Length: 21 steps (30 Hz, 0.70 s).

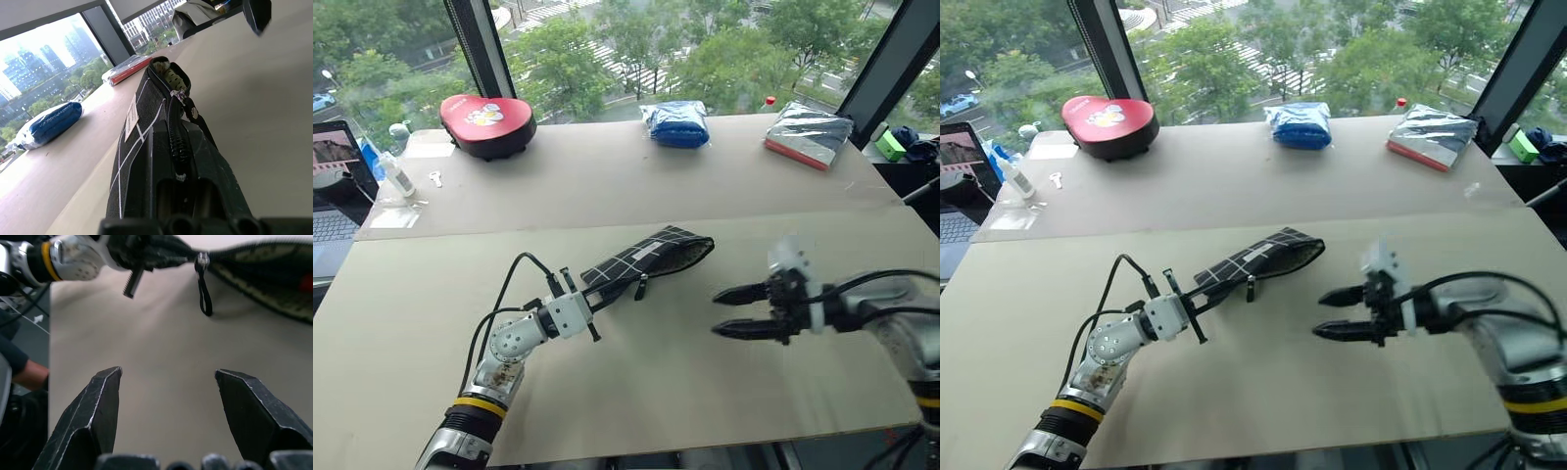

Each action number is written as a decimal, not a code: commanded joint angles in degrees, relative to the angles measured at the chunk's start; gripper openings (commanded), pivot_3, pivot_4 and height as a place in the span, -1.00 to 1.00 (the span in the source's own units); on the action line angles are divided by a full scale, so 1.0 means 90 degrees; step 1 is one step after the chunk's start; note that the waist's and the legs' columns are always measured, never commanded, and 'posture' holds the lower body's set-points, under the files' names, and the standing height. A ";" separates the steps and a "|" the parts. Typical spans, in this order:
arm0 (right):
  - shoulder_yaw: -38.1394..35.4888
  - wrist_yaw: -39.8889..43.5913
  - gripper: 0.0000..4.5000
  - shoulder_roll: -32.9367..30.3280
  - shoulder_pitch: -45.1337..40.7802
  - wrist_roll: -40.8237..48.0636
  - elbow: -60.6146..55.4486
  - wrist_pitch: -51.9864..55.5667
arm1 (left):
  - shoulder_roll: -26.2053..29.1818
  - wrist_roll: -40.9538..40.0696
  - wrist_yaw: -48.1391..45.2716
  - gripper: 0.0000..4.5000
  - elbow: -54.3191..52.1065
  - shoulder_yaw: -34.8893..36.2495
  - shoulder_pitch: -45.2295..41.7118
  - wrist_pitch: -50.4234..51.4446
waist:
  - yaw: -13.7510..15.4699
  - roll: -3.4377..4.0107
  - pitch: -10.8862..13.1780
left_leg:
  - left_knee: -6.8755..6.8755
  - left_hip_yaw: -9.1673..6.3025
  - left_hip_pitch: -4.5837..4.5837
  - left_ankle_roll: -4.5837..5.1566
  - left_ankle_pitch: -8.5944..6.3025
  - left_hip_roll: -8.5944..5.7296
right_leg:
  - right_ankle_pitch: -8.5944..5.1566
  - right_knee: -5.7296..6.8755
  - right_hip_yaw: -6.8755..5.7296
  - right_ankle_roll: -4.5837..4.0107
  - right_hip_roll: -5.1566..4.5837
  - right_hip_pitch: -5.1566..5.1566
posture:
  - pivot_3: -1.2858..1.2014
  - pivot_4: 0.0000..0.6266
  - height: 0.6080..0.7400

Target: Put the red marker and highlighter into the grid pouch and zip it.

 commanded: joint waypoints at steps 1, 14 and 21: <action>0.0430 -0.1164 0.50 0.0752 -0.0460 -0.0736 0.0370 -0.0213 | -0.0035 -0.0057 0.0014 -1.00 -0.0173 -0.0007 -0.0020 -0.0001 | 0.0010 -0.0001 0.0001 | 0.0004 0.0000 0.0001 -0.0004 0.0003 0.0000 | 0.0005 0.0000 0.0000 -0.0002 0.0001 0.0001 | 0.03 -0.52 1.00; 0.1116 -0.1517 0.50 0.2200 -0.1526 -0.0841 0.0800 0.0140 | -0.0021 -0.0061 0.0044 -1.00 -0.0383 0.0000 0.0041 0.0155 | 0.0009 -0.0001 0.0000 | 0.0001 -0.0003 -0.0001 -0.0008 0.0008 -0.0003 | 0.0012 -0.0002 -0.0001 -0.0001 0.0010 -0.0006 | 0.03 -0.52 1.00; 0.1125 -0.1305 0.50 0.2232 -0.1643 -0.0735 0.0788 0.0315 | -0.0013 -0.0064 0.0058 -1.00 -0.0373 0.0024 0.0059 0.0148 | 0.0001 0.0000 0.0000 | 0.0000 -0.0003 0.0000 -0.0007 0.0008 -0.0003 | 0.0012 -0.0002 -0.0002 -0.0001 0.0011 -0.0006 | 0.03 -0.52 1.00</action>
